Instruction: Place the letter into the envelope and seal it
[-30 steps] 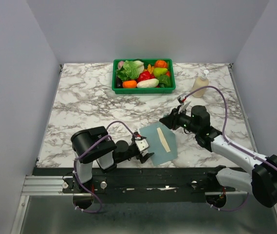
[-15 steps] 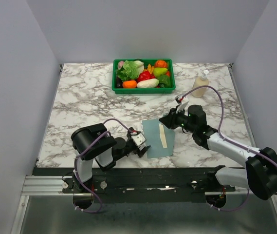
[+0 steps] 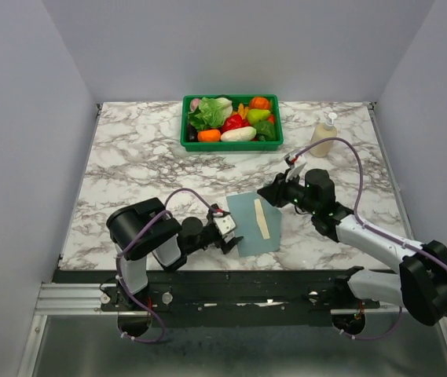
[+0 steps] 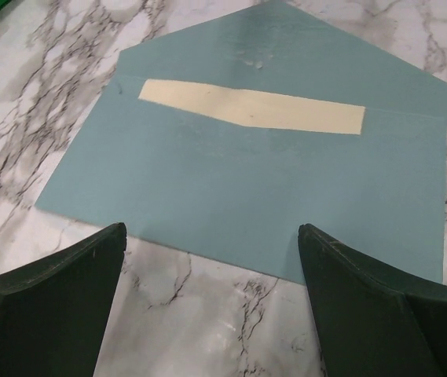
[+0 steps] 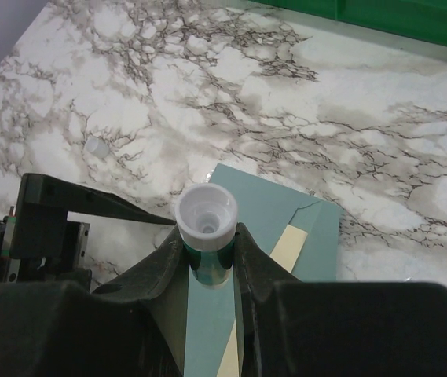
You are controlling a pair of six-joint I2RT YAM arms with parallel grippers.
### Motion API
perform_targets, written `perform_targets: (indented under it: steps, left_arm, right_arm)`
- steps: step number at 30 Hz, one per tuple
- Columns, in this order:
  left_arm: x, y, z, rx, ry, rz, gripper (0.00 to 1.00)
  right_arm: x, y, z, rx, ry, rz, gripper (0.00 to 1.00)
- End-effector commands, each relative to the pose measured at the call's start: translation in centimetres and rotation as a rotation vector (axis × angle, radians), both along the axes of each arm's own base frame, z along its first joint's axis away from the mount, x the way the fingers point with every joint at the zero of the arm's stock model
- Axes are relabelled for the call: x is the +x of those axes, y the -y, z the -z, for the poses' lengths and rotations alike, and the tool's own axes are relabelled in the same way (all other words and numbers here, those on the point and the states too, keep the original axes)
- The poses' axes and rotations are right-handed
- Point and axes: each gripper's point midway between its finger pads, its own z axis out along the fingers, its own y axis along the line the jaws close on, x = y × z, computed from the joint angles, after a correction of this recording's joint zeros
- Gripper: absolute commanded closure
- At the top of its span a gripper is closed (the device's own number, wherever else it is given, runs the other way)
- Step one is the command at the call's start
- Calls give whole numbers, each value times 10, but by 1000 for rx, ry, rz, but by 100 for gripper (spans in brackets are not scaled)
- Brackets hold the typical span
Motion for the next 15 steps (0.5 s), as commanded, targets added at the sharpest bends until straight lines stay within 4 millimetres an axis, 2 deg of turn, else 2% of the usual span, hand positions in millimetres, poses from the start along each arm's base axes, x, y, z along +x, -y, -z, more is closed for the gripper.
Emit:
perform_targets:
  steps: [1,5,9,15]
  left_arm:
    - [-9,33,-69,-207,216,209,1]
    - [-4,39,-71,-243,170,255,1]
    - [10,35,-69,-283,85,254,2]
    - [12,24,-41,-291,-92,229,5]
  right_arm:
    - [5,4,-18,24,59,37,99]
    - [4,5,-22,27,66,45,99]
    - [3,6,-23,32,59,48,99]
    - [2,7,-25,33,45,52,99]
